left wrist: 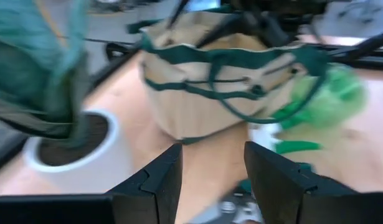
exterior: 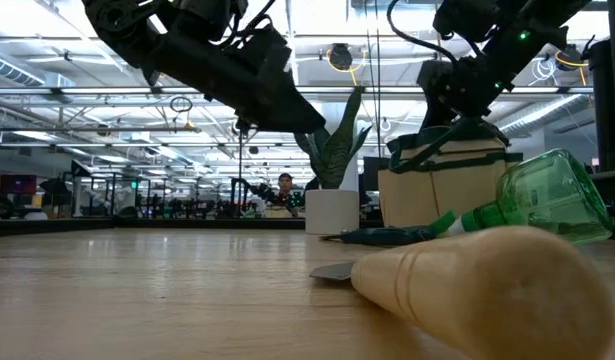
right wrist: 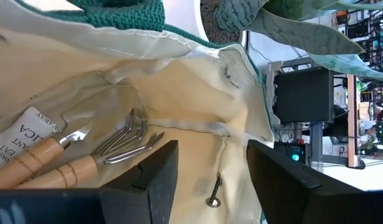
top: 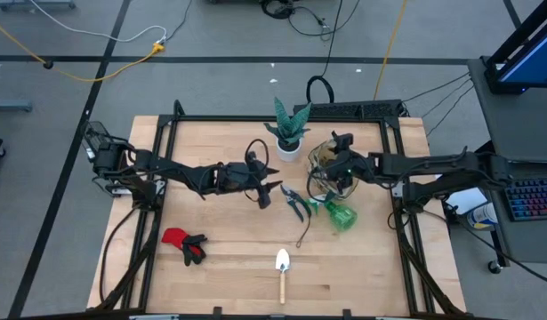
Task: Pick & Place Garden tools in Gardening bag
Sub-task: Put the brown trowel into the gardening bag
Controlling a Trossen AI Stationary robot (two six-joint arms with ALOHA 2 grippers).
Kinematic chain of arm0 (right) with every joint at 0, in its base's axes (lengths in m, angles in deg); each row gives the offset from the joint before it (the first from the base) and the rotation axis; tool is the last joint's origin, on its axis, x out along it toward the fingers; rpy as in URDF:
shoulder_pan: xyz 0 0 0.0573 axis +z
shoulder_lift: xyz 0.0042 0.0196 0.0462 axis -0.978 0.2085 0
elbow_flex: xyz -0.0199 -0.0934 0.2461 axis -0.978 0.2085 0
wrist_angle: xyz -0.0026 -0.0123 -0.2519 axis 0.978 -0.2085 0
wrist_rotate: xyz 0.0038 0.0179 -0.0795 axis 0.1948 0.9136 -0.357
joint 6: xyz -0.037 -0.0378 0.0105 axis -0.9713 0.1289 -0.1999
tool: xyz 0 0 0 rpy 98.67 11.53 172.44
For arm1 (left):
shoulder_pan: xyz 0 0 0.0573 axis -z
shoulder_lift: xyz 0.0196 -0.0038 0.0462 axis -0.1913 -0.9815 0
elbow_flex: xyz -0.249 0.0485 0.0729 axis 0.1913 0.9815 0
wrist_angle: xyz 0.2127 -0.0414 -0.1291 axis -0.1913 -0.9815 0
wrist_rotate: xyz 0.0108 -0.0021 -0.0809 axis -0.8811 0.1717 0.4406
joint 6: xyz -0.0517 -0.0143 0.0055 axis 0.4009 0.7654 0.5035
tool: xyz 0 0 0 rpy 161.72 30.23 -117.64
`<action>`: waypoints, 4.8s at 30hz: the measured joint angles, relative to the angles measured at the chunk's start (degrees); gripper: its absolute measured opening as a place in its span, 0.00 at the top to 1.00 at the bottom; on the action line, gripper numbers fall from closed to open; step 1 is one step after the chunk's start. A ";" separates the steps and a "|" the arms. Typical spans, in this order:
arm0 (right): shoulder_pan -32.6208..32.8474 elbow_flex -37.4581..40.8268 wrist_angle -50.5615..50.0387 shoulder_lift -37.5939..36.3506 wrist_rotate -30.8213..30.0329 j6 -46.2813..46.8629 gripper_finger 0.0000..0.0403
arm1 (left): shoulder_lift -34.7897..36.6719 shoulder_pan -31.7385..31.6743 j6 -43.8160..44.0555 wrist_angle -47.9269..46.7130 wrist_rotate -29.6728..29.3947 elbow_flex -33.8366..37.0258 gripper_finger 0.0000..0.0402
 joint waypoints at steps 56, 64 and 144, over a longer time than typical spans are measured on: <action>19.46 -0.07 6.59 -12.62 15.36 22.10 0.55 | 0.00 24.64 55.54 -9.70 -2.13 0.00 0.56; 22.64 -0.04 8.90 -8.84 23.07 22.15 0.55 | 0.00 27.30 64.91 -11.66 -4.87 0.00 0.56; 34.45 -3.76 51.84 41.71 33.28 2.53 0.60 | -21.18 27.02 72.54 -6.21 7.06 -9.62 0.56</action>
